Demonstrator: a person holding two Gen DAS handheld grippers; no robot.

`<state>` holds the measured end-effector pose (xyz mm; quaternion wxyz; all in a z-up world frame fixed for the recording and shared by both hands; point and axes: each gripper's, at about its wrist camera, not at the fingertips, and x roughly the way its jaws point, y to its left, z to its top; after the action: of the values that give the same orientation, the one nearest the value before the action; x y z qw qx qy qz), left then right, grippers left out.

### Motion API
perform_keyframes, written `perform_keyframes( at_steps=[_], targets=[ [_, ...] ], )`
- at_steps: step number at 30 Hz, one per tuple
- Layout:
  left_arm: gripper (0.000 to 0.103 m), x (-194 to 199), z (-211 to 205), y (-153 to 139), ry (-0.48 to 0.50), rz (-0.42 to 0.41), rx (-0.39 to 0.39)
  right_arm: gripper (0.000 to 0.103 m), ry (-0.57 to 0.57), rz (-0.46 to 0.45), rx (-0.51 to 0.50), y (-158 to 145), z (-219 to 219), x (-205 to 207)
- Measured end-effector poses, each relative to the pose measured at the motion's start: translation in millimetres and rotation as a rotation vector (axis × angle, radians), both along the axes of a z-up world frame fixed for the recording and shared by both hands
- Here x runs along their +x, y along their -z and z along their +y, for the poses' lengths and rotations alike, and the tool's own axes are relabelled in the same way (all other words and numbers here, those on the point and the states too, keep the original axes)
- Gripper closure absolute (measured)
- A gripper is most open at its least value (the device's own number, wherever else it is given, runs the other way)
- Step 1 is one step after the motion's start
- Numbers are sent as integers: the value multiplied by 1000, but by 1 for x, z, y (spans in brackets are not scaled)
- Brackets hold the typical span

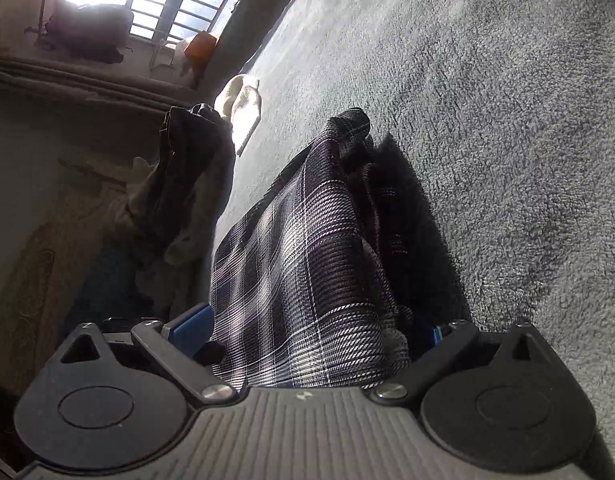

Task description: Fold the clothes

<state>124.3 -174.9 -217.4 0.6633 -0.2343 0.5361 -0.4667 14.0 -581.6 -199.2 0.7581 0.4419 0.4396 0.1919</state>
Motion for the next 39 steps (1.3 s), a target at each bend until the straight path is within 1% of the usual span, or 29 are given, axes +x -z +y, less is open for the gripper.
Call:
perform_keyframes(
  at_steps=[1,2,4,6,7,8,10,11,12,14,18,24,25,29,33,39],
  targets=[
    [39,1,-2,0,0,1,0,9,4,6,-11,0,1,6],
    [39,2,-3,0,-2,3,1,17,4,8,-33,-1,3,13],
    [39,3,-6,1,-10,6,-6,22,-6,9,-86,-4,12,25],
    [43,2,1,2,-28,0,-14,32,-10,13,-138,-8,20,29],
    [51,1,5,2,-38,-5,-13,48,-6,19,-167,-10,23,30],
    [60,0,9,2,-49,-8,-10,55,-1,22,-194,-13,26,29],
    [68,-1,12,5,-65,4,-22,61,3,3,-263,-24,37,25],
    [75,0,15,6,-73,15,-30,63,4,-10,-300,-31,43,22],
    [76,1,19,7,-74,24,-41,64,4,-23,-338,-37,50,20],
    [80,1,25,6,-71,22,-53,66,0,-43,-413,-50,65,17],
    [80,0,30,4,-39,-15,-67,67,-5,-48,-537,-71,93,16],
    [80,-1,37,1,13,-75,-87,67,10,31,-708,-76,121,20],
    [80,-1,38,2,20,-74,-92,67,9,45,-737,-75,124,22],
    [80,6,46,13,29,-24,-131,67,0,98,-830,-75,141,31],
    [80,6,50,16,36,-8,-154,67,-7,141,-890,-71,153,38],
    [80,4,54,10,48,-12,-160,67,-7,169,-926,-68,161,41]
  ],
)
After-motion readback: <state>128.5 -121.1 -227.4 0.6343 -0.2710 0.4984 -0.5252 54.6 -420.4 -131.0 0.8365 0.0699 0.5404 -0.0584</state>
